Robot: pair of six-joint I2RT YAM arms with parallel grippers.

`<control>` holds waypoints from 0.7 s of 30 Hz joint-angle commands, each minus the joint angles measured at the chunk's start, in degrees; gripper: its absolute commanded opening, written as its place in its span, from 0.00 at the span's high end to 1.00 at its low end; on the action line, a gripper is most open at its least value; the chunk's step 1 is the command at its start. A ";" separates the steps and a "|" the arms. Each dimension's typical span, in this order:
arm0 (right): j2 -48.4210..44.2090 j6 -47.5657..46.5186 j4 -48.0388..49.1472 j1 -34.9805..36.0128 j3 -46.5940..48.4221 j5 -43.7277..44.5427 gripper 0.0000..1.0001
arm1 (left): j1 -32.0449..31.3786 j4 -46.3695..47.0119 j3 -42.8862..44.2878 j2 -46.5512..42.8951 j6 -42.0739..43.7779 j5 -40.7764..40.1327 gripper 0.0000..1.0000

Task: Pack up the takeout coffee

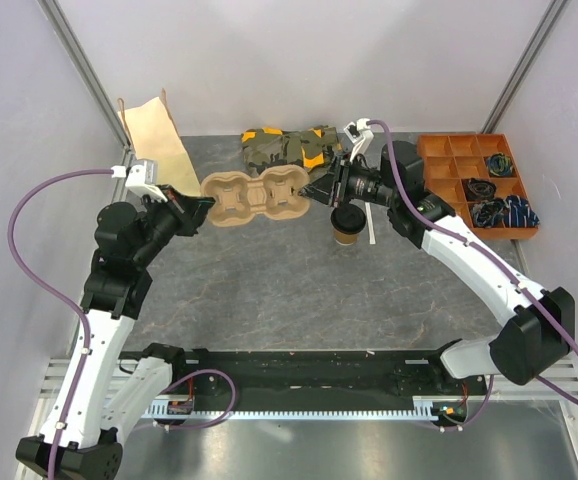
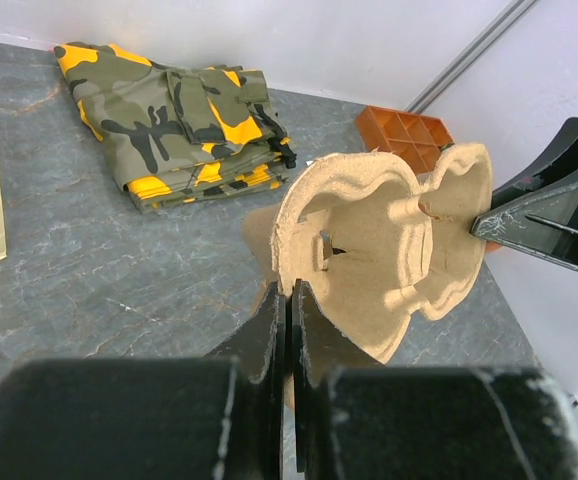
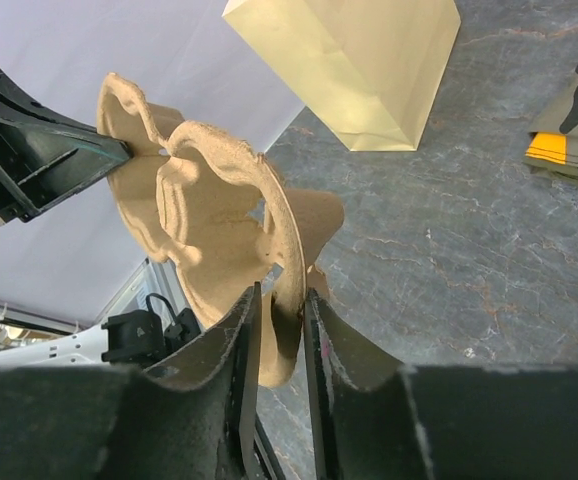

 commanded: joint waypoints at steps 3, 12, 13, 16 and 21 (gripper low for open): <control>-0.12 -1.64 0.03 0.39 0.88 0.91 0.94 | 0.09 2.40 1.06 -0.13 0.95 3.38 0.87; -0.12 -1.74 -3.66 -3.39 2.64 4.16 1.00 | 3.76 -16.94 24.76 8.30 27.29 -3.47 0.29; -0.21 -1.47 -3.66 -4.00 2.47 4.16 1.00 | 7.35 -18.25 26.19 9.09 30.03 -1.55 0.24; -0.38 -1.30 -3.83 -7.25 2.64 3.81 1.00 | 13.33 -19.66 30.15 12.43 40.14 4.79 0.19; -0.91 -1.73 -4.80 -10.86 3.96 3.46 1.00 | 14.59 -27.40 38.83 24.44 57.47 6.03 0.21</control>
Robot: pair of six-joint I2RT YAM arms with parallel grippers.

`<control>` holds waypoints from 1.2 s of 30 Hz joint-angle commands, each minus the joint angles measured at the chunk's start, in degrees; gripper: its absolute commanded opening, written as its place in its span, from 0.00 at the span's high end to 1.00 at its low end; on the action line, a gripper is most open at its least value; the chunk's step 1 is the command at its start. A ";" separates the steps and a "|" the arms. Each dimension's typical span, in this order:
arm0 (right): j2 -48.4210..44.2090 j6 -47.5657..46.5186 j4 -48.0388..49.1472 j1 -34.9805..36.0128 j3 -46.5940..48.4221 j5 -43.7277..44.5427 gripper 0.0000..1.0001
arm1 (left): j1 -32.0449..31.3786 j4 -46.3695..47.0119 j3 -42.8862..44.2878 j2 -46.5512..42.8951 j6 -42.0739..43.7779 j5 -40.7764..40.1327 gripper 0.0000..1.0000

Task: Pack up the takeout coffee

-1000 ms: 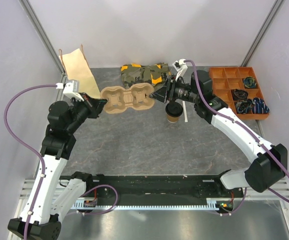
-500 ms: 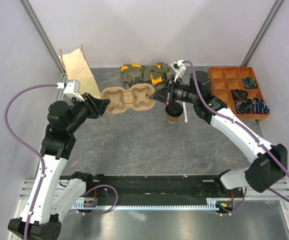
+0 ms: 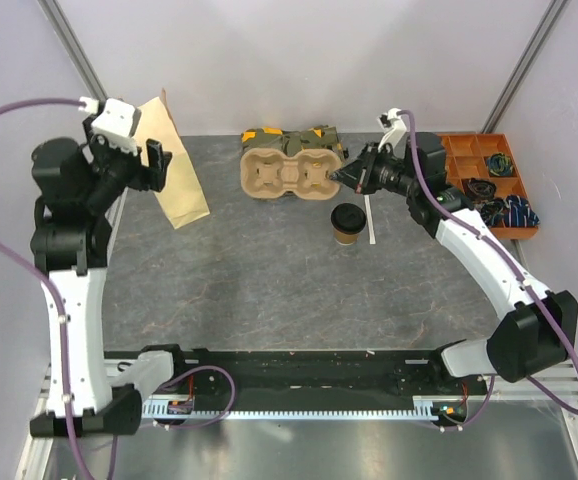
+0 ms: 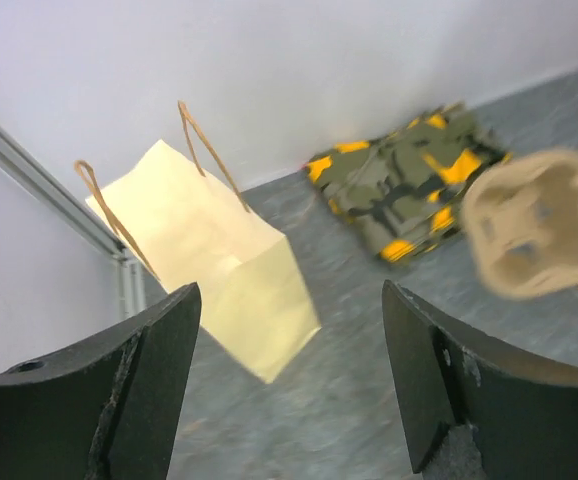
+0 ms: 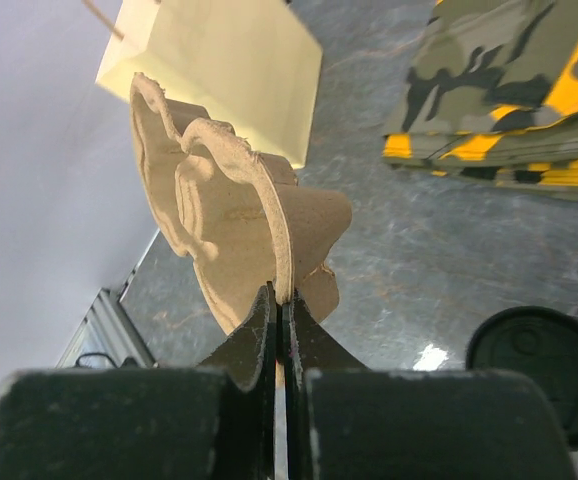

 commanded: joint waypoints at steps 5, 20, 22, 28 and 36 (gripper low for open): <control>-1.28 -1.02 -0.43 -5.43 5.02 -0.39 1.00 | 0.84 -8.57 10.40 16.84 22.32 2.66 0.26; -2.25 -2.86 -3.33 -9.39 5.98 -2.32 1.00 | 0.93 -10.85 11.72 32.58 35.07 -0.50 0.31; -2.25 -2.95 -3.42 -9.48 5.90 -2.41 1.00 | 0.84 -11.47 11.64 33.37 36.39 -0.77 0.34; -2.25 -3.30 -3.69 -9.92 6.34 -2.59 1.00 | -0.03 -16.63 12.07 32.06 38.41 3.87 0.69; -2.16 -2.60 -4.13 -9.92 6.86 -2.06 1.00 | -11.80 -18.59 7.34 19.87 12.28 0.12 0.98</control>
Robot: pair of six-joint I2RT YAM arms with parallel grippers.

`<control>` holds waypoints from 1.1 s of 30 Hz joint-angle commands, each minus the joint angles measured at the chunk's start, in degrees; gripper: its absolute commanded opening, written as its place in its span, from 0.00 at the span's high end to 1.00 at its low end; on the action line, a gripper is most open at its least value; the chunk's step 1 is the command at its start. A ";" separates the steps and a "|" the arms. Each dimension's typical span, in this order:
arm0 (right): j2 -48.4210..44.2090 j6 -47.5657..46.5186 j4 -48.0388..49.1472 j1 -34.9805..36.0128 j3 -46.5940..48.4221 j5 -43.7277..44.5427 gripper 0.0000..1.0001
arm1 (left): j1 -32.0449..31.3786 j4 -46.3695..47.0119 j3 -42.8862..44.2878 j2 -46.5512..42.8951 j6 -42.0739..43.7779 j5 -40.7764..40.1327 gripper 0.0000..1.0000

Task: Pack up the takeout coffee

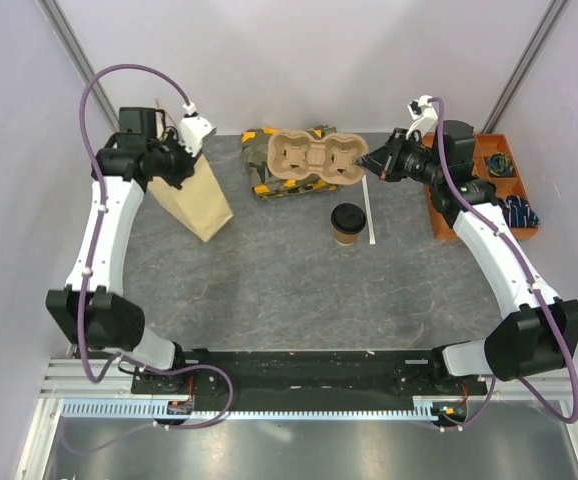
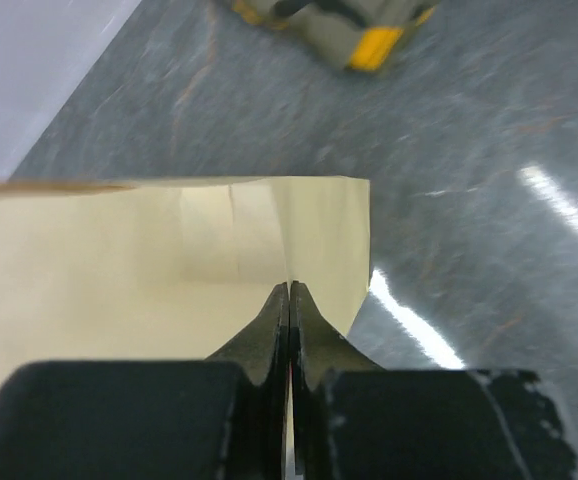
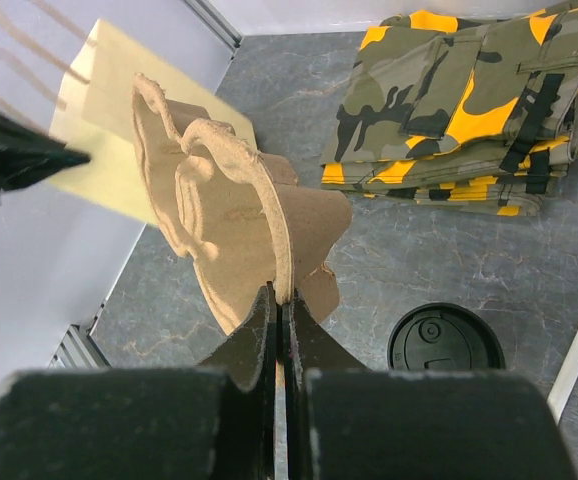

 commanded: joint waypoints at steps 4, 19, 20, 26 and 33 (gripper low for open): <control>-1.79 -0.11 0.84 -0.17 2.91 -0.31 1.00 | -14.27 1.78 -5.21 -11.39 -31.10 -11.84 0.90; -1.79 -1.43 -1.27 -0.53 3.61 1.36 1.00 | -25.79 0.11 -3.11 -2.43 -56.00 -32.60 0.88; -1.70 -1.51 -1.36 -0.53 3.61 1.36 1.00 | -25.88 0.54 -2.67 -2.25 -56.61 -31.82 0.85; -1.44 -2.04 -2.06 -0.61 4.75 1.62 1.00 | -26.23 3.10 4.61 -2.95 -54.08 -27.25 0.42; -3.63 -0.46 -3.65 -0.61 7.65 4.08 1.00 | -23.52 6.86 10.78 -10.58 -50.56 -23.21 0.25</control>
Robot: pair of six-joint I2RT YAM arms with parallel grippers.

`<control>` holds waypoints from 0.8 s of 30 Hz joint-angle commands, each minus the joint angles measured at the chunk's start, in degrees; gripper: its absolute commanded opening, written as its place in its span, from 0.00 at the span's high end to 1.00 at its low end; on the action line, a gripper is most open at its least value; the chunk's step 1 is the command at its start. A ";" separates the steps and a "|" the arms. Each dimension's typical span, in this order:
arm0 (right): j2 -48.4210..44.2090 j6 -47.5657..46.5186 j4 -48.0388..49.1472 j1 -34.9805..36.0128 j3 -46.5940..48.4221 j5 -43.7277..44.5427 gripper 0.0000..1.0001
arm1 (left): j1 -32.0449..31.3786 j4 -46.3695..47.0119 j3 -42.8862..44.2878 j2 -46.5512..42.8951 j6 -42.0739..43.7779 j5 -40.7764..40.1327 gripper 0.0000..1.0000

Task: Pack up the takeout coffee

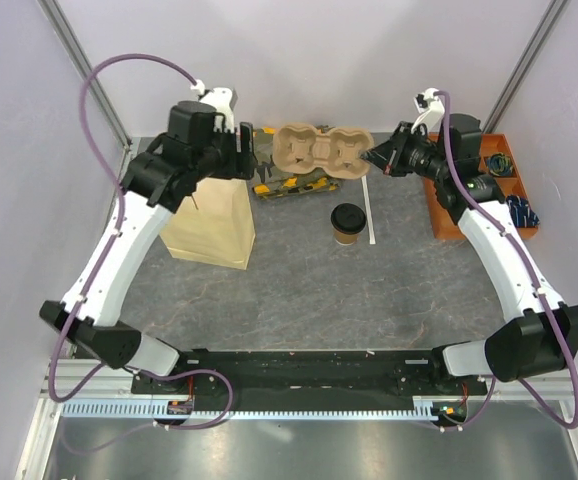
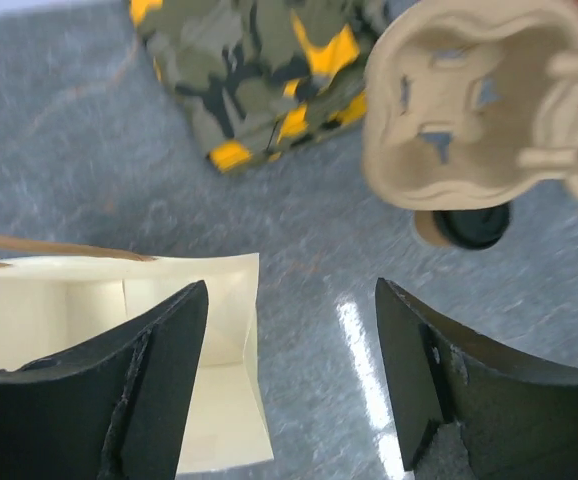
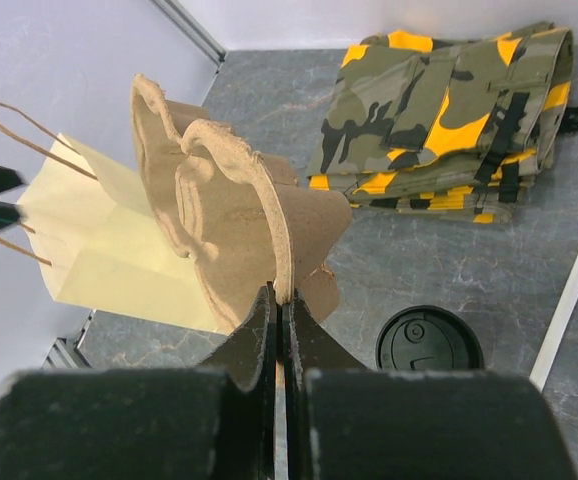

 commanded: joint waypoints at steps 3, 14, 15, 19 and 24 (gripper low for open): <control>-5.46 2.06 -0.87 -0.20 5.60 3.61 1.00 | 11.15 7.38 6.74 -11.31 2.03 6.82 0.24; -8.45 3.73 -8.09 0.59 5.26 0.80 1.00 | 49.67 -11.61 11.08 -2.45 16.96 31.48 0.33; -8.62 3.64 -8.17 0.51 5.08 0.71 1.00 | 50.29 -13.97 10.45 -1.66 18.36 31.87 0.35; -8.89 3.55 -8.18 0.86 4.47 -0.34 1.00 | 50.64 -15.57 6.67 -0.07 22.07 34.60 0.31; -8.63 3.64 -8.26 1.29 4.38 -1.13 1.00 | 50.56 -12.85 3.94 1.07 21.63 38.03 0.27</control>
